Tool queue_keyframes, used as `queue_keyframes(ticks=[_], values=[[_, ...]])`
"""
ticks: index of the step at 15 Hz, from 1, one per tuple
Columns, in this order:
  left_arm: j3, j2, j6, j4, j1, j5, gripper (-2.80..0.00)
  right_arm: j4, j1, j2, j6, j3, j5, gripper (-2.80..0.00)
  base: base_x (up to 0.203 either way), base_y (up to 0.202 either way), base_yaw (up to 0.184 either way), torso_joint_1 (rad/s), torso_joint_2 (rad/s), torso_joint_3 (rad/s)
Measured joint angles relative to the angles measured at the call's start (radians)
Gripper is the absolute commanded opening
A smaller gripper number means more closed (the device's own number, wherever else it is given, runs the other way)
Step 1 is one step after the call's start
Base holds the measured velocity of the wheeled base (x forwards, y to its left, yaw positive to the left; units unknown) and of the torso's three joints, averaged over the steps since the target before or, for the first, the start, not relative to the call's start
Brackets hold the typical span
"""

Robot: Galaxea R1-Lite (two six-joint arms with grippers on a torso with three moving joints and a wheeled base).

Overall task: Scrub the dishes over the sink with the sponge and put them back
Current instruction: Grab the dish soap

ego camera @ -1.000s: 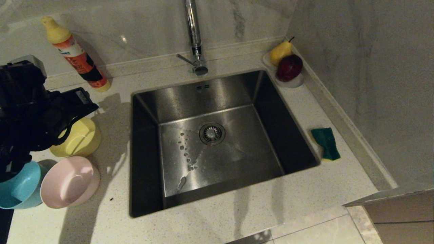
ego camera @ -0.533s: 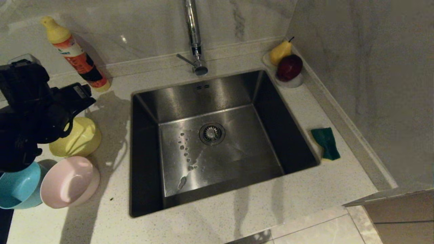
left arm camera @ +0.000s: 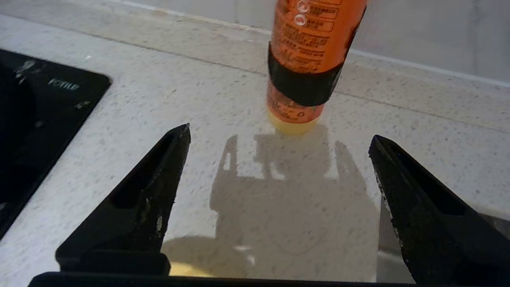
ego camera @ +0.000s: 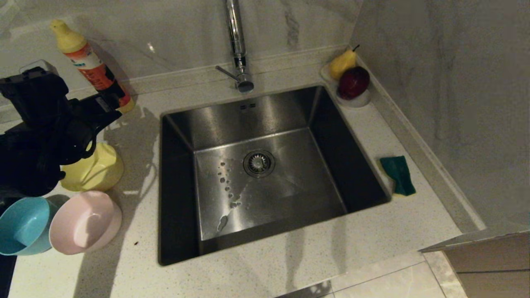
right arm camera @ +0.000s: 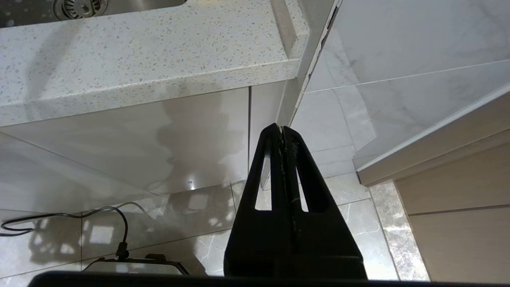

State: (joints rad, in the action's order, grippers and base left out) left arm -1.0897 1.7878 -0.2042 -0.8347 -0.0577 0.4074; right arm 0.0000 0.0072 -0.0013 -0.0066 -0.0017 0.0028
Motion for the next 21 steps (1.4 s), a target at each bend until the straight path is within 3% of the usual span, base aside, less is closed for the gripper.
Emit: queue_keyframes(ticks=[11, 21], values=[[-0.162, 0.118, 0.006, 0.0, -0.019, -0.013, 0.0, 0.0, 0.0, 0.0, -0.001, 0.0, 0.0, -2.8, 0.0, 0.0, 0.0, 0.0, 0.0, 0.0], [-0.269, 0.209, 0.007, -0.049, -0.057, -0.101, 0.0, 0.0, 0.0, 0.0, -0.001, 0.0, 0.0, -2.8, 0.0, 0.0, 0.0, 0.0, 0.0, 0.0]])
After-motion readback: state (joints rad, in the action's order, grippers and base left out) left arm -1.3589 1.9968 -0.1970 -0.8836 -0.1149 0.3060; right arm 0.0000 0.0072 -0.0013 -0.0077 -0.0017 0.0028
